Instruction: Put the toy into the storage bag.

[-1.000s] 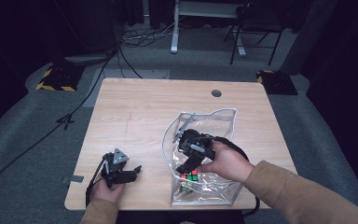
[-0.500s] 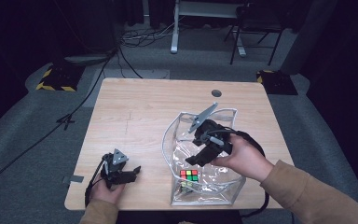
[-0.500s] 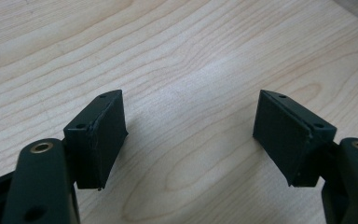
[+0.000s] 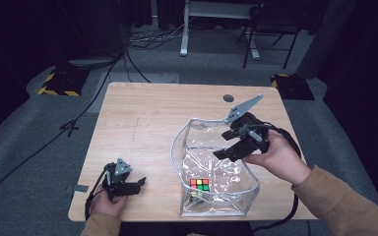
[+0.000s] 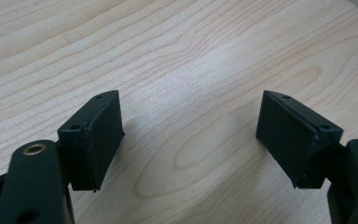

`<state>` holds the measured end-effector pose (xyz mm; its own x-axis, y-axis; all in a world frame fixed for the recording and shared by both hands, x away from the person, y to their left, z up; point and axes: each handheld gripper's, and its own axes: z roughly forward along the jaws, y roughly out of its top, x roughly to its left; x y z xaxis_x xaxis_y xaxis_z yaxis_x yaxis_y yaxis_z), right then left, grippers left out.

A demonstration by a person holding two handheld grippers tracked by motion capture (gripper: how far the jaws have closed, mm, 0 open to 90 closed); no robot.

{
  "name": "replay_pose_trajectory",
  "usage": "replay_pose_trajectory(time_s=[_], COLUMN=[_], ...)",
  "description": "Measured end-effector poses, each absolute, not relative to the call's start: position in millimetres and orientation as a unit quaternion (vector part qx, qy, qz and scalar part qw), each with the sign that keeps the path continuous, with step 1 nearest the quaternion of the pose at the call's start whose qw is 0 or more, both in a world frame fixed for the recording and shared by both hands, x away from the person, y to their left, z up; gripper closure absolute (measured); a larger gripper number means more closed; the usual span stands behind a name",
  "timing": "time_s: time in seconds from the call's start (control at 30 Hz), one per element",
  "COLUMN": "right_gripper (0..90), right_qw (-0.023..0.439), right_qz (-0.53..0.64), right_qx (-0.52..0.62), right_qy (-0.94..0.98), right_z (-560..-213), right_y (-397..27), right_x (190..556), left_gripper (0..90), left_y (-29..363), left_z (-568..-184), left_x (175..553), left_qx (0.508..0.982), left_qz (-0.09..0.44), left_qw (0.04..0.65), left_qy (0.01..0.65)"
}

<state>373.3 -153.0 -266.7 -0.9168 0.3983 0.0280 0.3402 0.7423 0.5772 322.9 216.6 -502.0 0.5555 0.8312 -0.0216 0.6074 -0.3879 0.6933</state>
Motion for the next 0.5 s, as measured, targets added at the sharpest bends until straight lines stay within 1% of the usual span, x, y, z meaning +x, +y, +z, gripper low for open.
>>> replay_pose_trajectory(time_s=[0.13, 0.3, 0.5], right_gripper=[30.0, 30.2, 30.2], right_qw=[0.059, 0.088, 0.107], right_qz=[0.308, 0.304, 0.325], right_qx=[0.226, 0.248, 0.27], right_qy=[0.922, 0.915, 0.9], right_z=[-260, -258, -250], right_y=[-170, -190, -214], right_x=[373, 373, 373], left_gripper=[23.1, 22.9, 22.9], left_y=[217, 216, 216], left_z=[-502, -503, -503], left_x=[323, 323, 323], left_qx=[0.816, 0.816, 0.816], left_qz=[0.168, 0.163, 0.163], left_qw=[0.335, 0.337, 0.337], left_qy=[0.441, 0.441, 0.441])
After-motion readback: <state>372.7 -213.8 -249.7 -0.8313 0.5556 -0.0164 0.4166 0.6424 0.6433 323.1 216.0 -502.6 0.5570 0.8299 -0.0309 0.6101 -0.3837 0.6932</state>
